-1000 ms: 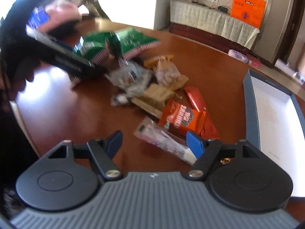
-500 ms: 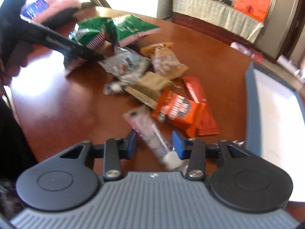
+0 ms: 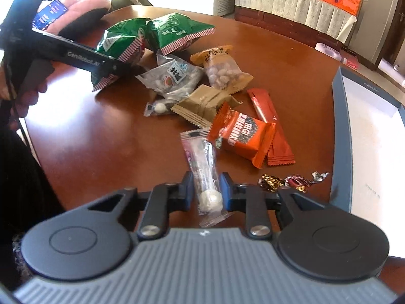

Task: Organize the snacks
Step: 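Grasp the green chip bag with the left tool while the right tool grasps a clear candy stick, then carry the green bag into the tray and open the left tool while the right tool carries the candy stick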

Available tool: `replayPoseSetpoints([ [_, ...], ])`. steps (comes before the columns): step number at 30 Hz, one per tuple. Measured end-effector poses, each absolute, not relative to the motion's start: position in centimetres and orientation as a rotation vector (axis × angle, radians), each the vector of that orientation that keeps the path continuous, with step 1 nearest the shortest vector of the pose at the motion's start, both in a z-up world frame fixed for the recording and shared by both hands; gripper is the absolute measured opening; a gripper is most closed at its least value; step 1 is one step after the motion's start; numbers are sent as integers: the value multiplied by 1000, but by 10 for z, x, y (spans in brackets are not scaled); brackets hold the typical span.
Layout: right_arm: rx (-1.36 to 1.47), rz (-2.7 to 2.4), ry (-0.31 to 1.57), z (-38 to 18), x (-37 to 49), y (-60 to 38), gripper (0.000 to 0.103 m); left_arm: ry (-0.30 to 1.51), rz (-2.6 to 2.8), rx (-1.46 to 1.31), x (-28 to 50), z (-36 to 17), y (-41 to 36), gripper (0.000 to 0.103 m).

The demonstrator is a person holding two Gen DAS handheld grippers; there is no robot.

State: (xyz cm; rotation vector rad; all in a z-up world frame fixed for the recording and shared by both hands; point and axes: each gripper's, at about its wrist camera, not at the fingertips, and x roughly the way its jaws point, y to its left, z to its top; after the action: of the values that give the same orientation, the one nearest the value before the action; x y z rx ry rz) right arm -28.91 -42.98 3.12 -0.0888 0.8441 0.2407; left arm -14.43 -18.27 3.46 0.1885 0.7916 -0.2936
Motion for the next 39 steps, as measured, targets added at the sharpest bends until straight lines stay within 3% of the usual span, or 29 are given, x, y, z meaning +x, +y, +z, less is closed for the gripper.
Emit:
replayPoseSetpoints([
  [4, -71, 247, 840, 31, -288, -426, 25, 827, -276, 137, -138, 30, -178, 98],
  [7, -67, 249, 838, 31, -288, -426, 25, 816, -273, 154, -138, 30, -178, 72],
  [13, -64, 262, 827, 34, -293, -427, 24, 791, -283, 172, -144, 34, -179, 54],
  [19, -13, 262, 797, 42, -297, -435, 24, 757, -288, 176, -157, 43, -178, 45],
  [29, 115, 253, 722, 56, -298, -456, 24, 659, -330, 163, -185, 67, -175, 45],
  [39, 189, 232, 673, 68, -297, -476, 24, 607, -424, 222, -181, 88, -223, 45],
])
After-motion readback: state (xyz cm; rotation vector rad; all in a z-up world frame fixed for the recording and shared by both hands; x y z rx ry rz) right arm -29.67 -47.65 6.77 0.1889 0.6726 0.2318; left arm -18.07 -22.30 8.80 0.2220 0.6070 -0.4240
